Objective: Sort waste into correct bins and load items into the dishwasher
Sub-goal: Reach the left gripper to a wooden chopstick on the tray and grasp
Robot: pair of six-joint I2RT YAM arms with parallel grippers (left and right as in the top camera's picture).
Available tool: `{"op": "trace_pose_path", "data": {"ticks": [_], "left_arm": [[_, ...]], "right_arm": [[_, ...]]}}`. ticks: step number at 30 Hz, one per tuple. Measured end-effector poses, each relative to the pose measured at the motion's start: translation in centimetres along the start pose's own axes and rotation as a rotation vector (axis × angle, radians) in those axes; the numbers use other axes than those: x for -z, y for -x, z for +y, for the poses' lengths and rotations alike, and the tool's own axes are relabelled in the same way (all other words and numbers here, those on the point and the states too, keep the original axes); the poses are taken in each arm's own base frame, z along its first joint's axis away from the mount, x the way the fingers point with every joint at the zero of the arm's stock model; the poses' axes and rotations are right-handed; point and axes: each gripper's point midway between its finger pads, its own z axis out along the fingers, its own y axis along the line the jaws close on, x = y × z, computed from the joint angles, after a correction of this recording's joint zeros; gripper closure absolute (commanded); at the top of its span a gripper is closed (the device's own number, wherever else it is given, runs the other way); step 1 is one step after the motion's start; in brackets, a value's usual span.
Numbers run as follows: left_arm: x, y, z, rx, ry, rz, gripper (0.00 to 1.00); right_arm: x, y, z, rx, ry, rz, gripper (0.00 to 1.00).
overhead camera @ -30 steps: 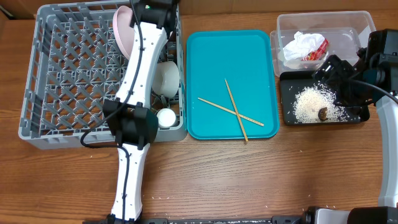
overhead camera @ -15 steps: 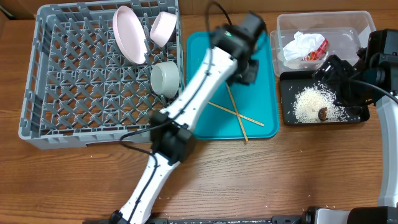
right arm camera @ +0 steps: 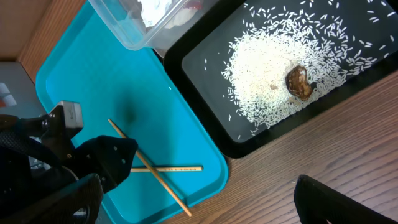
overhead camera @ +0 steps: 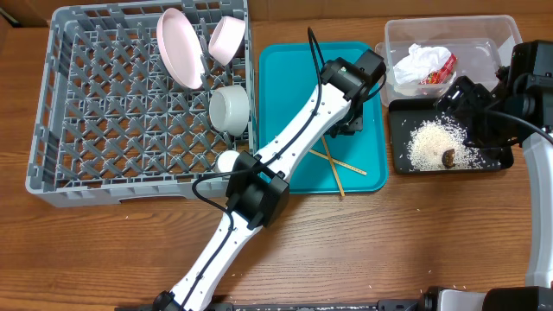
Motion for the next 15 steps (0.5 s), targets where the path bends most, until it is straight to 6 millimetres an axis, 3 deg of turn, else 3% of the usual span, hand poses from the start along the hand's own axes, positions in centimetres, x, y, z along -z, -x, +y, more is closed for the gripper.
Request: {"op": "trace_pose_path", "data": {"ticks": [1, 9, 12, 14, 15], "left_arm": [[0.0, 0.1, 0.3, 0.007, 0.009, -0.002, 0.6], [-0.4, 0.4, 2.3, 0.064, 0.056, 0.015, 0.51], [-2.0, -0.9, 2.3, 0.077, 0.062, 0.072, 0.51], [-3.2, -1.5, 2.3, 0.081, 0.06, 0.1, 0.56], [-3.8, -1.9, 2.2, 0.084, 0.057, 0.121, 0.64]], "right_arm": [[0.0, 0.0, 0.0, 0.0, 0.0, 0.0, 0.0], [0.0, 0.0, 0.0, 0.0, 0.001, 0.0, 0.0], [0.0, 0.0, 0.0, 0.0, 0.0, 0.0, 0.0], [0.0, 0.0, 0.0, 0.0, 0.0, 0.0, 0.0], [0.0, 0.0, 0.0, 0.0, 0.001, 0.0, 0.0]]}}
